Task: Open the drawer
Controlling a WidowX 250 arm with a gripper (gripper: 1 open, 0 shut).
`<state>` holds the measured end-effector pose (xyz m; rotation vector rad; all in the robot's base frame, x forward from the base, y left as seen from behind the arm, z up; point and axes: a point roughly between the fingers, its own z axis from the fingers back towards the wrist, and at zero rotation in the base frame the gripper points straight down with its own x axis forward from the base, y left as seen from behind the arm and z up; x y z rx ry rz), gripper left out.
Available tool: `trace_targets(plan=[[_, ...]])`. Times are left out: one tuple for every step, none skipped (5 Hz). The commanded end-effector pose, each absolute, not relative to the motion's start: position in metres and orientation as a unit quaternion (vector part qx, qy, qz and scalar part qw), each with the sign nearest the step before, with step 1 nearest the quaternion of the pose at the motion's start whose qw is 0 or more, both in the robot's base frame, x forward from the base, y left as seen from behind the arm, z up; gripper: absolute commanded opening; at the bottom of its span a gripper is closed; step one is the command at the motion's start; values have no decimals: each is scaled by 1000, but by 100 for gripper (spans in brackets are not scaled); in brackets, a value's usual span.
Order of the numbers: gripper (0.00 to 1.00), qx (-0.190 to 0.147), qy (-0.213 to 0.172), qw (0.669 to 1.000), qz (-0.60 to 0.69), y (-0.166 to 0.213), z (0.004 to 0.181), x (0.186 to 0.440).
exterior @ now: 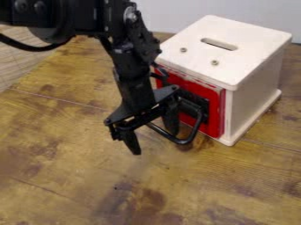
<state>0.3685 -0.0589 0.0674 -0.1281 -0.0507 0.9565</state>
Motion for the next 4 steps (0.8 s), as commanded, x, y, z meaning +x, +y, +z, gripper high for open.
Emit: trace_targets(plan=[[100,-85,-62,878,466,-57,98,374],[100,-83,-63,870,482,-56,98,375],[100,-80,-64,861,498,-56,99,376],[100,-80,-64,861,498,-63,91,377]])
